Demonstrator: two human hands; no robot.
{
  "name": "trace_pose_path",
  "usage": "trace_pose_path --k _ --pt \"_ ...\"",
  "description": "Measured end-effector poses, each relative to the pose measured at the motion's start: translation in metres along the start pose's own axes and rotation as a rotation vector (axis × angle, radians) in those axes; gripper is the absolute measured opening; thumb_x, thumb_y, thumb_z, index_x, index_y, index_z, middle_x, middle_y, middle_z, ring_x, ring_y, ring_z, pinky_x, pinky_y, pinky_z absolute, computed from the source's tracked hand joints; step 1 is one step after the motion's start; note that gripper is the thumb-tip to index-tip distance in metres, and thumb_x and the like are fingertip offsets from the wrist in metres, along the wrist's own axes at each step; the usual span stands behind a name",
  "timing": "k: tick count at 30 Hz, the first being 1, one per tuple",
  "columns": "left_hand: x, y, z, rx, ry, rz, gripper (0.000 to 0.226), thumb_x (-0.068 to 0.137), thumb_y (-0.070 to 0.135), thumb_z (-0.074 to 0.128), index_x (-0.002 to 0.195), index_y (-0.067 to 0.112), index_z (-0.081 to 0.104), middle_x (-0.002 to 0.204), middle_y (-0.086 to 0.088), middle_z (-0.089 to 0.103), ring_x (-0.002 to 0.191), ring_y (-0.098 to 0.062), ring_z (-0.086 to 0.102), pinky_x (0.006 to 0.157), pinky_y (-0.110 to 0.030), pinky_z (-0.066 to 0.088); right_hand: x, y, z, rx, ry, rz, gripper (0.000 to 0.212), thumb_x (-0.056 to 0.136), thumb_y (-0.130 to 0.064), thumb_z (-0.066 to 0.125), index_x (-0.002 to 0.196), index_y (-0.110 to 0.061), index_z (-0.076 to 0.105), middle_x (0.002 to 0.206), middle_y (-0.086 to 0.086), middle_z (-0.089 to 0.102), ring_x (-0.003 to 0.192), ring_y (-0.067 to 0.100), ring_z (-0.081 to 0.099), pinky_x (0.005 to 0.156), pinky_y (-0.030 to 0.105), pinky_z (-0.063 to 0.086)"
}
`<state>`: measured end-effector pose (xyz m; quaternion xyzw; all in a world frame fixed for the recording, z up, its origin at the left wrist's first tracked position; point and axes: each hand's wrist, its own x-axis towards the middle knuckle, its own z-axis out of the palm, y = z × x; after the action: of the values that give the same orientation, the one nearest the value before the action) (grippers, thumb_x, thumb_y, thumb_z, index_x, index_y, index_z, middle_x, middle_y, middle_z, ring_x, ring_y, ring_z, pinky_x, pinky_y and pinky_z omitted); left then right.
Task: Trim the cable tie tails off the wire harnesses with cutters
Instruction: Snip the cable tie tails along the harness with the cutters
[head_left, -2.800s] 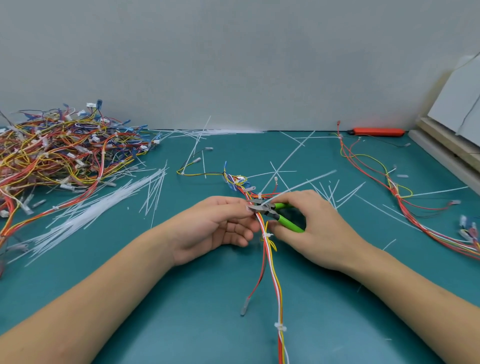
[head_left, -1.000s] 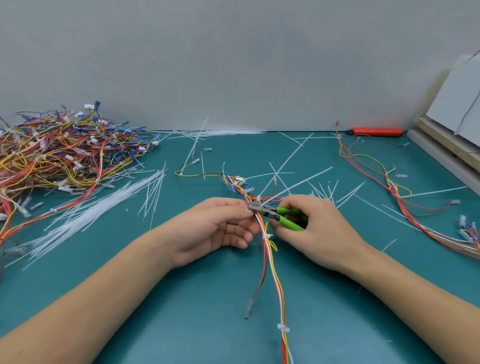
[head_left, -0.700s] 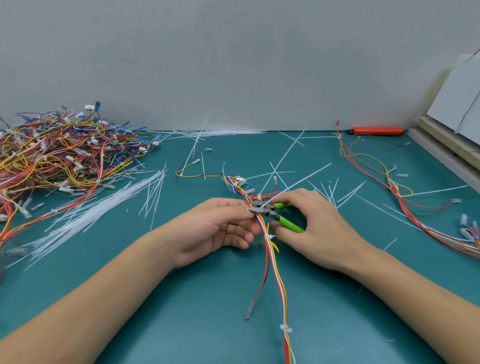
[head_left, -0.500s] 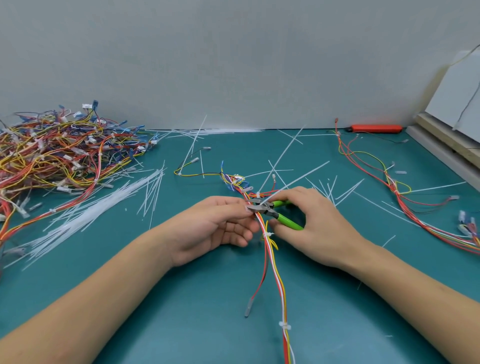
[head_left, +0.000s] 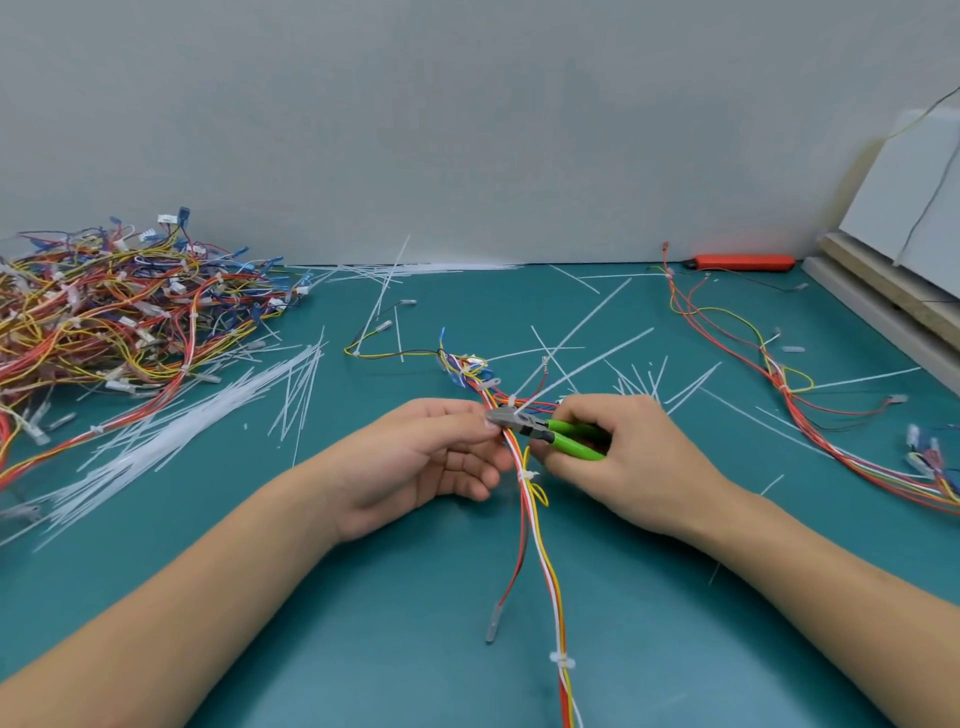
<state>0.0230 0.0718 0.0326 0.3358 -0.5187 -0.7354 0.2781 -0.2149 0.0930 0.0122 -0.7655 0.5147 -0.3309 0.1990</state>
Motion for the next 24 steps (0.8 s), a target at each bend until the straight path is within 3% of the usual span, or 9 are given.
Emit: trace_pose_path --k 3,7,11,24 --pt "-0.0006 0.0004 0.0014 0.019 -0.002 0.004 0.014 0.090 0.022 0.065 0.092 0.011 0.074 0.086 -0.013 0.070 0.068 -0.017 0.065 0.063 -0.024 0.056 0.0002 0.0002 0.0008 0.005 0.009 -0.014 0.013 0.087 -0.034 0.080 0.090 -0.029 0.069 0.077 -0.010 0.065 0.075 0.013 0.060 0.073 0.038 0.052" --pt "0.0004 0.0002 0.0010 0.016 -0.001 0.006 0.017 0.090 0.023 0.067 0.096 0.008 0.072 0.086 -0.013 0.070 0.069 -0.018 0.065 0.064 -0.025 0.056 -0.0001 0.0010 0.0019 -0.108 0.024 -0.071 0.032 0.086 -0.045 0.077 0.114 -0.031 0.070 0.101 -0.018 0.066 0.101 0.009 0.057 0.093 0.033 0.047" --pt "-0.0004 0.0013 0.0012 -0.004 0.001 0.000 0.026 0.080 0.028 0.076 0.097 0.009 0.074 0.085 -0.015 0.070 0.068 -0.019 0.065 0.063 -0.026 0.056 0.0006 -0.0018 -0.0011 -0.166 -0.015 -0.090 0.048 0.087 -0.059 0.068 0.127 -0.033 0.068 0.112 -0.016 0.066 0.111 0.011 0.055 0.100 0.037 0.046" --pt "-0.0011 0.0025 0.0017 0.017 -0.018 -0.002 0.020 0.077 0.030 0.074 0.088 0.013 0.076 0.083 -0.014 0.070 0.068 -0.019 0.065 0.064 -0.025 0.056 -0.0007 -0.0055 0.0023 -0.210 0.040 -0.104 0.039 0.088 -0.055 0.064 0.115 -0.027 0.069 0.107 -0.011 0.063 0.106 0.014 0.053 0.096 0.029 0.044"
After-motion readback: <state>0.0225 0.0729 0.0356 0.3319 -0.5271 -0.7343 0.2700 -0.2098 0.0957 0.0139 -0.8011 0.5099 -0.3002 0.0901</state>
